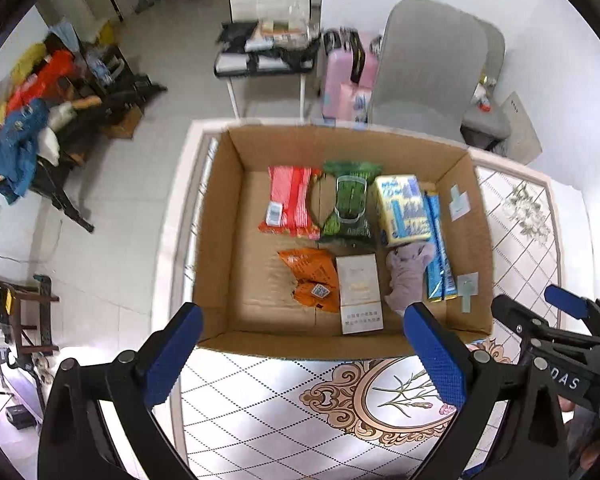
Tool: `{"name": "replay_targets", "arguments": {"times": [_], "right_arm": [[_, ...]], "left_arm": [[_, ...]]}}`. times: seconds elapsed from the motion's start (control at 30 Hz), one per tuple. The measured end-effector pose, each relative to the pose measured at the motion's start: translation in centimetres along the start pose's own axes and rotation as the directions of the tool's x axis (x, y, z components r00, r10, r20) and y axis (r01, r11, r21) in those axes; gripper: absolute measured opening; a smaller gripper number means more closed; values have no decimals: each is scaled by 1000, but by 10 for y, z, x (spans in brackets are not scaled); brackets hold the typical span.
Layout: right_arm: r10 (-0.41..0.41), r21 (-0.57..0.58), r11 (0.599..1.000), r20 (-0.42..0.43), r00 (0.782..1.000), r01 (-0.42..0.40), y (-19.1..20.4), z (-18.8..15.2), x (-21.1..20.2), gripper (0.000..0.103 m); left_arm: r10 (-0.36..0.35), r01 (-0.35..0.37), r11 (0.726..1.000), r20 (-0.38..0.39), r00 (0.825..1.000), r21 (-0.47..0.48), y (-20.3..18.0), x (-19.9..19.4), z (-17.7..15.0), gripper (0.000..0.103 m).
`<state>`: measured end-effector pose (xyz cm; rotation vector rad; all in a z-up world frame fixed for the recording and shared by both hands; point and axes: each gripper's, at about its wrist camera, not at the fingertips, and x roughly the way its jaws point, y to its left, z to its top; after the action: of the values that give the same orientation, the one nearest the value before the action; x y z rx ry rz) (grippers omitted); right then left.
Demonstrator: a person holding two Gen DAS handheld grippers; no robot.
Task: Organize soft objects
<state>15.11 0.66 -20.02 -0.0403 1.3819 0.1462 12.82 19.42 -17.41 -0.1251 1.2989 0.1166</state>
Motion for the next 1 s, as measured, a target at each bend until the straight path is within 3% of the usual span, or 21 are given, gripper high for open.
{"name": "replay_targets", "arguments": {"times": [0.27, 0.43, 0.57, 0.7, 1.0], "right_arm": [[-49, 0, 999, 184, 982, 50, -3, -42, -107, 92], [-84, -22, 995, 311, 947, 95, 4, -75, -183, 92], [-76, -13, 996, 373, 925, 88, 2, -96, -227, 92], [-78, -2, 996, 417, 906, 87, 0, -109, -257, 92], [-55, -41, 996, 435, 899, 80, 9, -127, -291, 92]], "left_arm": [[-1, 3, 1000, 190, 982, -11, -6, -107, -21, 103], [27, -21, 999, 283, 959, -24, -6, -167, -44, 103], [15, -4, 999, 317, 948, -35, -3, -196, -62, 103], [59, -54, 998, 344, 937, -23, -6, -215, -77, 103], [35, -34, 999, 356, 934, -7, -13, -239, -97, 103]]}}
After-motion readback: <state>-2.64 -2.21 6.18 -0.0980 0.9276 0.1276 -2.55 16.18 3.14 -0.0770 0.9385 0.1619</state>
